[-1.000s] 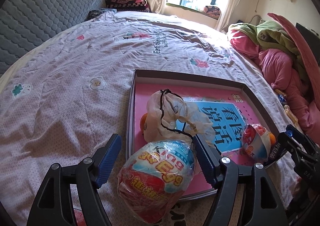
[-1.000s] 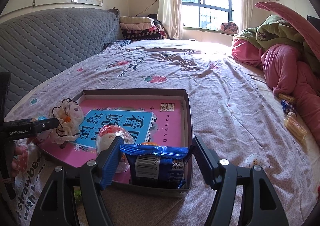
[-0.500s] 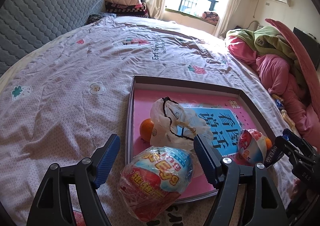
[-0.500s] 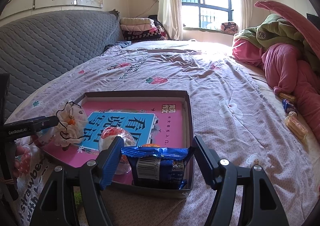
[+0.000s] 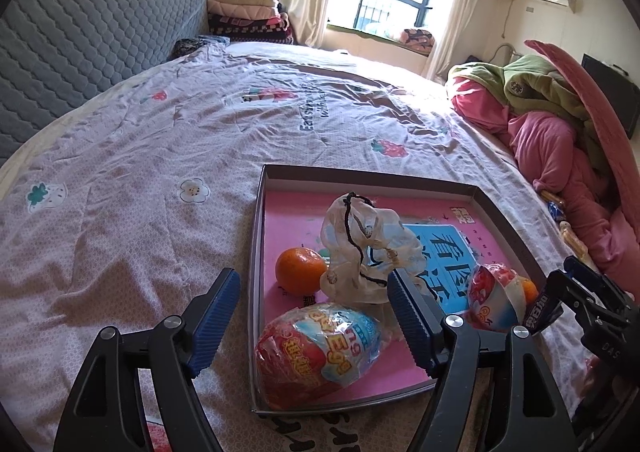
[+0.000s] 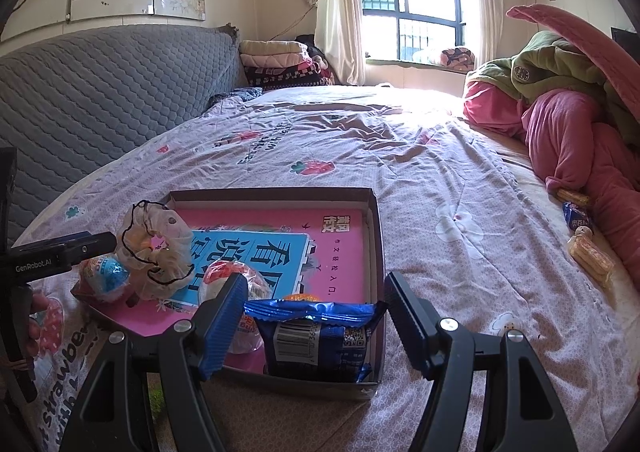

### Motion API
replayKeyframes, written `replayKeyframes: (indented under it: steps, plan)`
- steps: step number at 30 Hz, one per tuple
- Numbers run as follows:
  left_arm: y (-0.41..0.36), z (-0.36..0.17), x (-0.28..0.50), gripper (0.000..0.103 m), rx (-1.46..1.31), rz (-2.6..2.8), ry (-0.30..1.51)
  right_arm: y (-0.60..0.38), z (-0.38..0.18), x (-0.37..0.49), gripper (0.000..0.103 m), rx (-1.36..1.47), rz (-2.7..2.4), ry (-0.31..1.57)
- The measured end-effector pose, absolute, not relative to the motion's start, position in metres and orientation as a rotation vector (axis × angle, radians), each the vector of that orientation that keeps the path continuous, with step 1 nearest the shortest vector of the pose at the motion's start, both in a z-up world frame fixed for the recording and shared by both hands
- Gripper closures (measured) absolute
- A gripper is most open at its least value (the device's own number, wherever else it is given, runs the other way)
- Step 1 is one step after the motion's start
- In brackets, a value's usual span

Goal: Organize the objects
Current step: 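Withdraw both open tools from the tray toward the bed cover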

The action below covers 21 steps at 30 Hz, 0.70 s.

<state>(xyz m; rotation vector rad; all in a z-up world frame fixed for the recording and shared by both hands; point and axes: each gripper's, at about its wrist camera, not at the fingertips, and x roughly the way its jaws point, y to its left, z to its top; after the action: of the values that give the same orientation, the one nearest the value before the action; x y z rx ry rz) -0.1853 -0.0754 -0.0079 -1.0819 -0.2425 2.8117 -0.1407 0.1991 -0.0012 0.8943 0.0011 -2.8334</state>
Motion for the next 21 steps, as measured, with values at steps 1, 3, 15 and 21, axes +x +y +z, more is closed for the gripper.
replayKeyframes:
  steps: [1,3,15,21]
  plan:
    - [-0.076,-0.007,-0.184,0.026,-1.078,2.815,-0.243,0.199,-0.001,-0.14,0.033,0.89,-2.833,0.001]
    - [-0.076,-0.005,-0.183,0.026,-1.07,2.819,-0.24,0.199,0.001,-0.14,0.033,0.883,-2.835,-0.001]
    - [-0.069,0.024,-0.164,0.026,-0.985,2.859,-0.211,0.196,0.018,-0.132,0.027,0.805,-2.84,0.008]
    - [-0.063,0.031,-0.146,0.026,-0.975,2.888,-0.208,0.193,0.028,-0.125,0.027,0.76,-2.834,0.026]
